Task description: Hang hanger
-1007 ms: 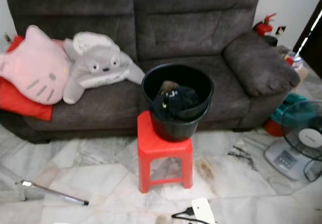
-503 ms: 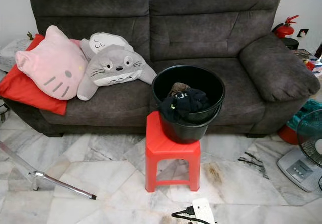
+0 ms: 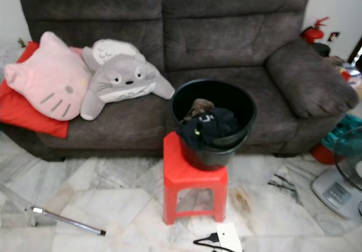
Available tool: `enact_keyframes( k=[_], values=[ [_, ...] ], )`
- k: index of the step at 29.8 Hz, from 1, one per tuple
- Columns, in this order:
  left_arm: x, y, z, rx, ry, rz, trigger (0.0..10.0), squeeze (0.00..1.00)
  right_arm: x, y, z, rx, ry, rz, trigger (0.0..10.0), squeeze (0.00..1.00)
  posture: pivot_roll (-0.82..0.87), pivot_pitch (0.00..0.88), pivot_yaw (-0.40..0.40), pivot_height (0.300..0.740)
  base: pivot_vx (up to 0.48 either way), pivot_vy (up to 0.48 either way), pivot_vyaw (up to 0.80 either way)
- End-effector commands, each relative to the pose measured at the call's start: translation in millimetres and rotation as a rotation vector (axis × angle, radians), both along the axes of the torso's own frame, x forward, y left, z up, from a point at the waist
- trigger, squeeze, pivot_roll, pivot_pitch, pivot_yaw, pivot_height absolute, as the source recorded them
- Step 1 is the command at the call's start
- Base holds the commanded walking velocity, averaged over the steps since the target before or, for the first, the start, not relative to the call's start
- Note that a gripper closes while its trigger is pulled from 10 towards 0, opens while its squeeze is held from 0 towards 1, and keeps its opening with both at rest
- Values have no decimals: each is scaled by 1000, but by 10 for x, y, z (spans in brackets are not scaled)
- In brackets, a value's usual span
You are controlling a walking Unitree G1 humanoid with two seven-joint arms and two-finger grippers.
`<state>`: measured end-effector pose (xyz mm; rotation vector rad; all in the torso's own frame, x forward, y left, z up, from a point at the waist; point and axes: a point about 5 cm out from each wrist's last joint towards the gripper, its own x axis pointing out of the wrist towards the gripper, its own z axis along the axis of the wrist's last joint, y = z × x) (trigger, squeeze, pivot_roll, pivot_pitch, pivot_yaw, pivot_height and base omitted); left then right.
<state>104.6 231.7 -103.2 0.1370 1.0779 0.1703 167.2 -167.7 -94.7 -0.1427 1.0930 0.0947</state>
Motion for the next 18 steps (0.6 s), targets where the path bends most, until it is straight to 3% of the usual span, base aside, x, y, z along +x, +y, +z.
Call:
enact_keyframes(
  k=[1,10,18],
  values=[
    [58,-31,8,-5,-13,-3,10000,0,-18,-93,0,-23,-1,-27,10000,0,-90,0,60,740,296,0,0],
    [59,-29,9,-1,-14,-2,10000,0,-20,-100,-1,-33,1,-34,10000,0,-89,0,60,740,267,0,0],
    [60,-24,11,8,-15,-2,10000,0,8,-102,15,-40,-40,-44,10000,0,-101,0,61,740,0,0,-440]
  ],
)
